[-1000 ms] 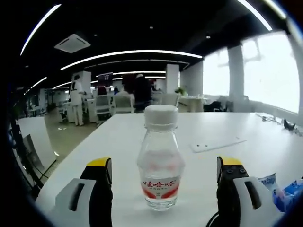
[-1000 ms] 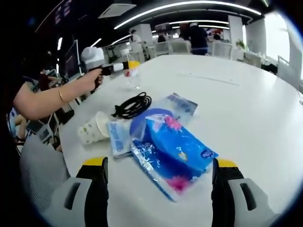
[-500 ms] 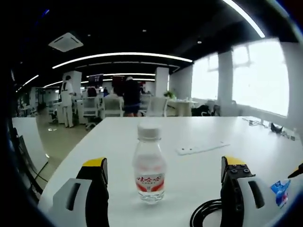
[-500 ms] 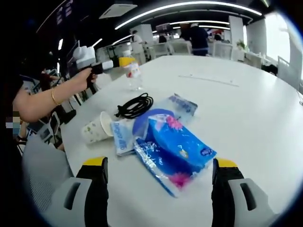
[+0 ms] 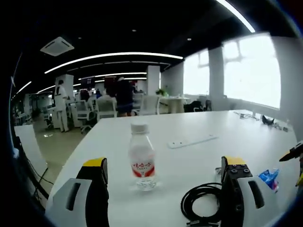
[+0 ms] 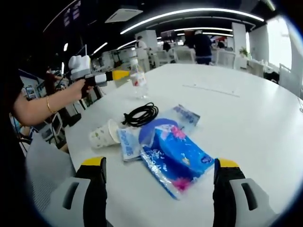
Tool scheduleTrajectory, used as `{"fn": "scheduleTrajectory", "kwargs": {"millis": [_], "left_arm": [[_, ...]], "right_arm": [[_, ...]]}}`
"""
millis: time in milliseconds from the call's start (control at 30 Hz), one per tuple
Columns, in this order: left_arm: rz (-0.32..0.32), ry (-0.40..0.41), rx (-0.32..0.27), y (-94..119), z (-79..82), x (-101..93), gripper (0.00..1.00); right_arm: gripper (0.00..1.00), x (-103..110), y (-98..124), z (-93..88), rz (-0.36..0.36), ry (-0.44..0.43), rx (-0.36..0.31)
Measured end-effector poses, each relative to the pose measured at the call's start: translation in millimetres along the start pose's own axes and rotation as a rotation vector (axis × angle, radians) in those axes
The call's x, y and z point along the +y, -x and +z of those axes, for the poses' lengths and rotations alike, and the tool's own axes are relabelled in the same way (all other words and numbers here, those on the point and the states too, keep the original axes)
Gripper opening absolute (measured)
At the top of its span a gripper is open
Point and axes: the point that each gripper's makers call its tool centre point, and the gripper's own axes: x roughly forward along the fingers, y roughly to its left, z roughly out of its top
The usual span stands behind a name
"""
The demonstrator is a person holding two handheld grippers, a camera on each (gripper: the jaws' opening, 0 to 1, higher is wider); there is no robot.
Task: Arrange the tabletop items into an orderly group along one side of the table until the central work area is clear of visible clutter.
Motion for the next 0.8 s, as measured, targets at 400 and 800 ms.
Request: {"fn": "scheduleTrajectory", "kwargs": {"millis": [400, 800], "left_arm": [[-0.075, -0.001, 0.017, 28.4, 5.4, -24.0, 1.00], [-0.132, -0.062, 0.079, 50.7, 1.8, -43.3, 0.99]], "right_arm": [[1.00, 2.0, 11.0, 5.2, -0.027, 0.021, -0.019], [1.00, 7.9, 19.5, 9.9, -0.020, 0.052, -0.029]]}}
